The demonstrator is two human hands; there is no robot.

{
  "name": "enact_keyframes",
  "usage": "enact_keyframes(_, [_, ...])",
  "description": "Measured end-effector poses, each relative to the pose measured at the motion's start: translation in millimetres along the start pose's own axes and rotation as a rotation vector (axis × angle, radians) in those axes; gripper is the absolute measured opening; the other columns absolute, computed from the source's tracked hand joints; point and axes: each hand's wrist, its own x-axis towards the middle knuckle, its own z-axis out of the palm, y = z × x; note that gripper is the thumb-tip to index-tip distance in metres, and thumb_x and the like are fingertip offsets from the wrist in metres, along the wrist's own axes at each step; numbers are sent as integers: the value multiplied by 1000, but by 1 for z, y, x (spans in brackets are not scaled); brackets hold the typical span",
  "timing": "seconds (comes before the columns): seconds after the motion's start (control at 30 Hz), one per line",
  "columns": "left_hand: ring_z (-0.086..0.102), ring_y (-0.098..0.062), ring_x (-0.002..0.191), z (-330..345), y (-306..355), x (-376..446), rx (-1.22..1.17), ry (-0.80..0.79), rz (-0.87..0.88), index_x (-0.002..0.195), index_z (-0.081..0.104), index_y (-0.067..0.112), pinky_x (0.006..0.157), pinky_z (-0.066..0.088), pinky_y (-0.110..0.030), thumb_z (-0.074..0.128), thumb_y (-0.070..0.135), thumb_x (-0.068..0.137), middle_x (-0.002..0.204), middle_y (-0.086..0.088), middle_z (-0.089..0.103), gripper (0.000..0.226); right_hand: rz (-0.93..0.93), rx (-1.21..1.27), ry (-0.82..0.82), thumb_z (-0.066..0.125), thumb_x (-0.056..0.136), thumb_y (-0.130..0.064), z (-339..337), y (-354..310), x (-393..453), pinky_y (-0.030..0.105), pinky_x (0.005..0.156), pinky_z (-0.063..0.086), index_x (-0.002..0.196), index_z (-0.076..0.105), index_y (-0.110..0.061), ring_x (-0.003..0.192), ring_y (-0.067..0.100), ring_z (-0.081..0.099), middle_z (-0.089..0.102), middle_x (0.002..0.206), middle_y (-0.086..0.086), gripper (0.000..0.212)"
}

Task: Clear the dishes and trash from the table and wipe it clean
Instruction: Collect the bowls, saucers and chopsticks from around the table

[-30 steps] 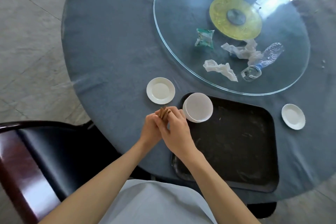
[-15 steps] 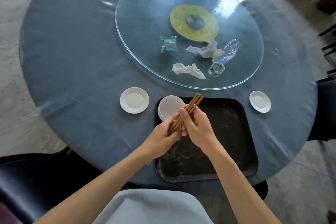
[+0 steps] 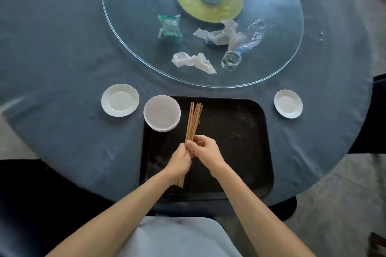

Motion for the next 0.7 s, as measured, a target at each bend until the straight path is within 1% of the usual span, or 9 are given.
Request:
enact_keyframes(0.07, [65, -20, 101, 5, -9, 7, 58, 59, -18, 128, 53, 17, 85, 54, -33, 40, 27, 107, 110, -3, 65, 26, -10, -1, -11, 72, 97, -27, 2, 13, 5, 31, 92, 61, 123, 70, -25, 102, 9, 72, 76, 106, -8, 26])
enact_keyframes(0.17, [66, -15, 95, 8, -14, 8, 133, 156, -24, 122, 60, 21, 81, 57, -32, 43, 25, 107, 105, 1, 67, 23, -45, -51, -30, 69, 99, -25, 1, 20, 10, 24, 89, 58, 134, 67, -21, 96, 3, 70, 74, 107, -10, 35])
enact_keyframes(0.23, [66, -14, 97, 11, -18, 8, 184, 230, -5, 122, 64, 20, 86, 58, -33, 47, 23, 106, 107, 0, 68, 23, -68, -105, -29, 68, 100, -25, 0, 22, 13, 17, 84, 55, 141, 61, -19, 95, 1, 68, 73, 111, -9, 43])
enact_keyframes(0.3, [64, -15, 94, 13, -20, 9, 282, 321, 21, 113, 67, 18, 86, 57, -35, 52, 24, 104, 106, -5, 65, 19, -85, -165, -18, 68, 100, -28, 0, 24, 17, 12, 79, 49, 150, 51, -18, 99, 2, 65, 68, 116, -8, 54])
enact_keyframes(0.4, [61, -17, 91, 14, -20, 8, 396, 398, 35, 100, 66, 17, 81, 55, -32, 57, 27, 101, 104, -6, 60, 14, -93, -193, -22, 68, 100, -28, -1, 26, 22, 13, 81, 49, 154, 46, -19, 98, 2, 64, 66, 114, -9, 59])
enact_keyframes(0.47, [61, -18, 98, 15, -19, 7, 402, 423, 52, 116, 63, 17, 85, 54, -33, 59, 28, 100, 108, -5, 59, 20, -92, -202, -34, 68, 99, -26, -3, 27, 24, 13, 75, 50, 153, 46, -21, 94, 0, 65, 67, 113, -9, 59])
enact_keyframes(0.57, [59, -20, 111, 15, -23, 6, 406, 457, 85, 142, 51, 17, 94, 54, -38, 63, 27, 98, 123, -6, 56, 47, -93, -218, -43, 68, 100, -24, -5, 30, 26, 12, 69, 51, 153, 46, -22, 93, 0, 66, 67, 114, -7, 58])
enact_keyframes(0.63, [58, -20, 114, 14, -27, 6, 409, 459, 96, 148, 46, 19, 97, 54, -38, 65, 26, 97, 127, -6, 54, 55, -99, -233, -43, 68, 100, -23, -5, 31, 27, 12, 68, 51, 153, 45, -22, 94, 1, 67, 67, 115, -6, 58])
enact_keyframes(0.7, [59, -16, 106, 13, -29, 7, 405, 459, 119, 148, 47, 22, 92, 55, -34, 64, 26, 97, 124, -4, 54, 54, -106, -246, -46, 68, 100, -23, -5, 31, 28, 13, 71, 52, 153, 44, -24, 95, 2, 67, 67, 116, -5, 59])
